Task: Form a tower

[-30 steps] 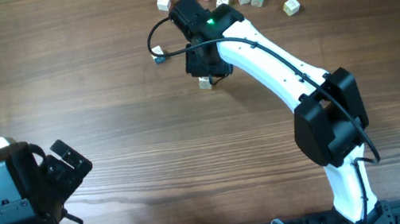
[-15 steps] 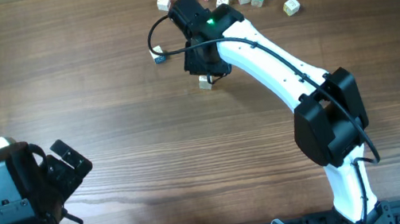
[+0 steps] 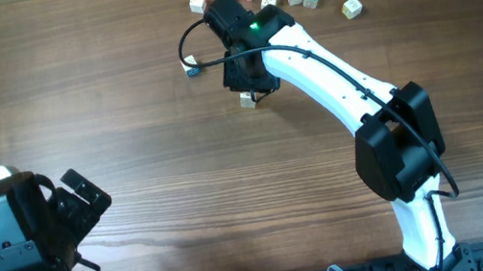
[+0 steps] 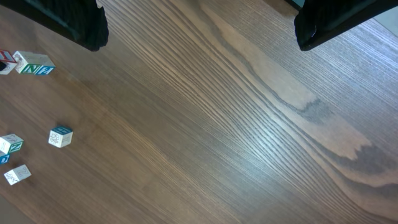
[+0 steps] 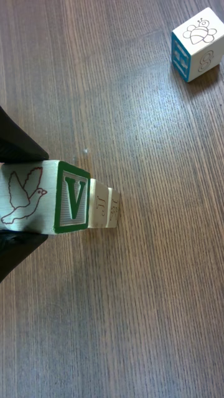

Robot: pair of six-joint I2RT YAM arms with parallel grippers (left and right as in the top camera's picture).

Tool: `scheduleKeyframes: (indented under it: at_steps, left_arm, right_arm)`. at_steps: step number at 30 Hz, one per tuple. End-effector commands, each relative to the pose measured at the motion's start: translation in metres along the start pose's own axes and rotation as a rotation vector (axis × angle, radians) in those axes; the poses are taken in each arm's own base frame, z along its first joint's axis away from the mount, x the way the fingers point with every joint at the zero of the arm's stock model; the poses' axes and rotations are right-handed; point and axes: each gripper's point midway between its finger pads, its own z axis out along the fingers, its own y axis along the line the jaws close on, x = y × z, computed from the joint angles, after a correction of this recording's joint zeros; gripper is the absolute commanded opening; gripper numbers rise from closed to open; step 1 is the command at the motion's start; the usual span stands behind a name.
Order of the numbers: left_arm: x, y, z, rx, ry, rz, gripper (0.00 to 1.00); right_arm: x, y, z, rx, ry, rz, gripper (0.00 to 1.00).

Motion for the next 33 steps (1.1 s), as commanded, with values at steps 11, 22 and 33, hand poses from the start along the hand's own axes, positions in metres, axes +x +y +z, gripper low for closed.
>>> scheduleKeyframes:
  at_steps: [11,22,33]
  left_arm:
    - [-0.002,0.002,0.0,-0.007,-0.008,-0.016,1.0]
    - [-0.002,0.002,0.0,-0.007,-0.008,-0.016,1.0]
    - [-0.002,0.002,0.0,-0.007,-0.008,-0.016,1.0]
  right_arm:
    - [0.008,-0.003,0.01,0.008,0.021,-0.053,0.14]
    - [0.01,0.009,0.016,-0.057,0.035,-0.043,0.33]
    - [0.009,0.003,0.009,-0.022,0.035,0.092,0.99]
